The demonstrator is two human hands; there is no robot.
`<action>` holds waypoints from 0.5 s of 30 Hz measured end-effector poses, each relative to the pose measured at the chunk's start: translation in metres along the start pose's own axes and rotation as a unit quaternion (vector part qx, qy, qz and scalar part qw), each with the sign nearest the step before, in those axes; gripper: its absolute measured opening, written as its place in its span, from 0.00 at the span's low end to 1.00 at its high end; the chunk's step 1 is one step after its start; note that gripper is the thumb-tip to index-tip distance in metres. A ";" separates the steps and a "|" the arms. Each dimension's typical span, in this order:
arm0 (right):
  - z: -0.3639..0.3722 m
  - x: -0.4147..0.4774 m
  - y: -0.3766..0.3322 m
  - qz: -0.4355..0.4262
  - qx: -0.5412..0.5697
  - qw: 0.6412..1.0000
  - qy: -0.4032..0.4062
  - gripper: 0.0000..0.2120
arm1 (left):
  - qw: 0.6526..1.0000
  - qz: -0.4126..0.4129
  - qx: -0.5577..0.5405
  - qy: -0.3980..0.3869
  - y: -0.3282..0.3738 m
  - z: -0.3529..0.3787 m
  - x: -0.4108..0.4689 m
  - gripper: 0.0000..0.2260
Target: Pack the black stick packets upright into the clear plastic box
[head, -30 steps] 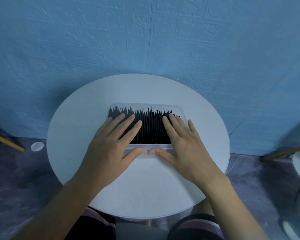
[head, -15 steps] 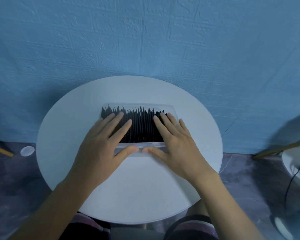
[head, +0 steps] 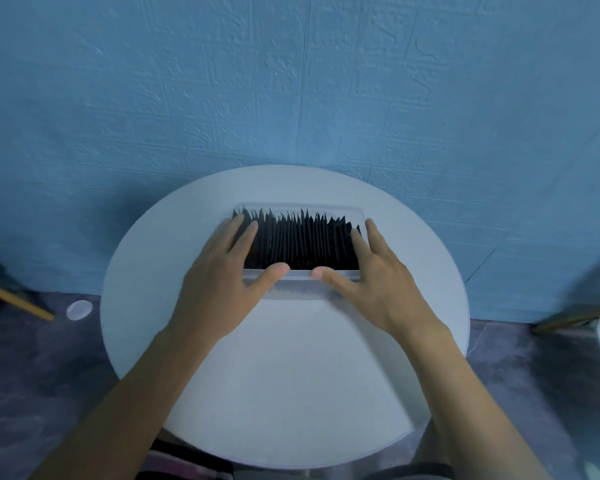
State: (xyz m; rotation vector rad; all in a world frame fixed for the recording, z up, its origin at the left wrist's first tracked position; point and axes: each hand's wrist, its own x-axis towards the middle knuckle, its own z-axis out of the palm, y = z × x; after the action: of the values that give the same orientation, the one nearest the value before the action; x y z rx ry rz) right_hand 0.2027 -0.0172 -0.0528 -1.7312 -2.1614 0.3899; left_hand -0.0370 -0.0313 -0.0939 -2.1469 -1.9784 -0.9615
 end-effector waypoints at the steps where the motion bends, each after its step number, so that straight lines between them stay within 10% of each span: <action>1: 0.000 0.006 0.000 0.000 0.002 1.000 0.004 0.51 | 1.000 -0.013 -0.002 -0.008 0.002 0.001 0.005 0.41; 15: 0.006 0.066 0.012 -0.026 -0.006 0.999 0.024 0.53 | 0.997 -0.050 0.029 -0.060 -0.009 0.014 0.053 0.46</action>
State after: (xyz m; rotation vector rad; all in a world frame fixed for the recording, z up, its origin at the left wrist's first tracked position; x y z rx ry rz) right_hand 0.1978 0.0504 -0.0574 -1.6699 -2.1748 0.3198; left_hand -0.0411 0.0230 -0.0829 -2.1399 -2.1585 -0.7947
